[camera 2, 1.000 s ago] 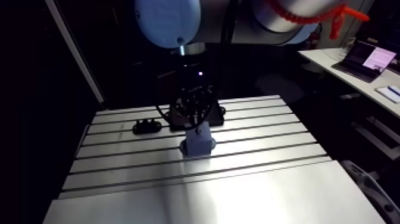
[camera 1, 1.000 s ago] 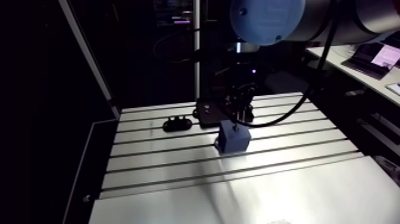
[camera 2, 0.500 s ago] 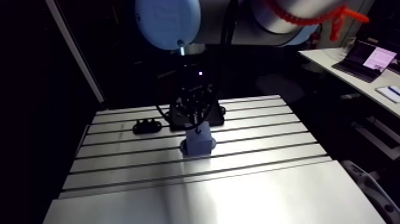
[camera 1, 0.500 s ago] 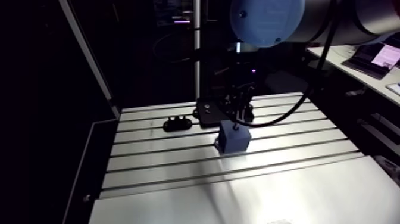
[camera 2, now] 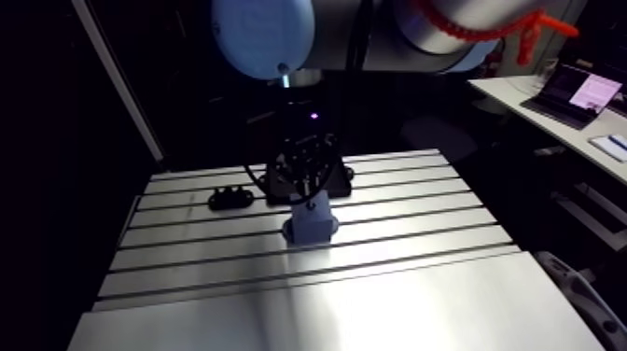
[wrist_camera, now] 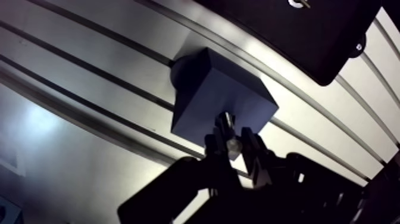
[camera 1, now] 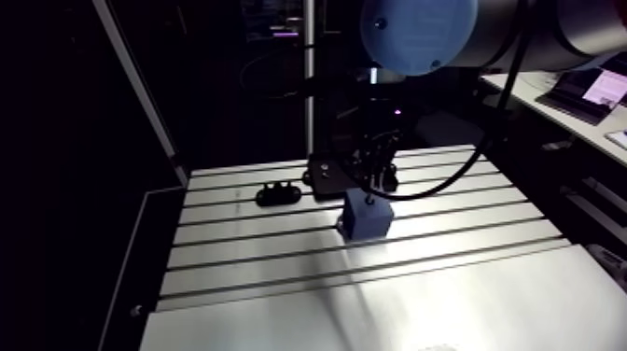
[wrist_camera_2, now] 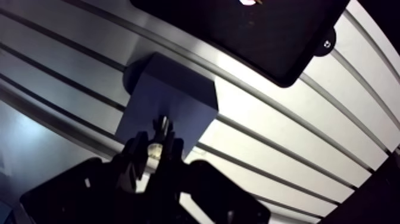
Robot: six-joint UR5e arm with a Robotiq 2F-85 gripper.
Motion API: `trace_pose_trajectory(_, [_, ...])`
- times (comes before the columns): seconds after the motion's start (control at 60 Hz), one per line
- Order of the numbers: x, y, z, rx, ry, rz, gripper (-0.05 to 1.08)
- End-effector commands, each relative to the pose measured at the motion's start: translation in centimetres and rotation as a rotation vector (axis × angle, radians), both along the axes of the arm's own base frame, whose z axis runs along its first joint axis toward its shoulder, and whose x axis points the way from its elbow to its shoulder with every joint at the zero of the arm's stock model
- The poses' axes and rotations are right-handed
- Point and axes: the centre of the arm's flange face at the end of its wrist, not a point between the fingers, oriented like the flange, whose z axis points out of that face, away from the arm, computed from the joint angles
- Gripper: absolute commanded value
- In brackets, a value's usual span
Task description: Pick up the M10 bolt and insert it into the hex recess until seated.
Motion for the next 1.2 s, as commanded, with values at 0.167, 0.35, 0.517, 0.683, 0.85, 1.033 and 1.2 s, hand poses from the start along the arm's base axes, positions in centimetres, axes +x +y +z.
trace_pose_trajectory(0.167, [0.01,0.00,0.01,0.000,-0.001,0.003,0.78])
trace_pose_trajectory(0.35, [0.06,0.01,-0.06,0.000,-0.002,0.006,0.78])
trace_pose_trajectory(0.517, [0.15,0.07,-0.18,0.000,-0.005,0.005,0.78])
trace_pose_trajectory(0.683, [0.34,0.03,-0.44,-0.001,-0.012,0.005,0.78])
trace_pose_trajectory(0.85, [0.39,0.03,-0.51,-0.002,-0.013,0.004,0.78])
trace_pose_trajectory(1.033, [0.44,0.02,-0.68,-0.002,-0.014,0.003,0.78])
trace_pose_trajectory(1.2, [0.59,0.00,-0.88,0.000,-0.019,-0.003,0.78])
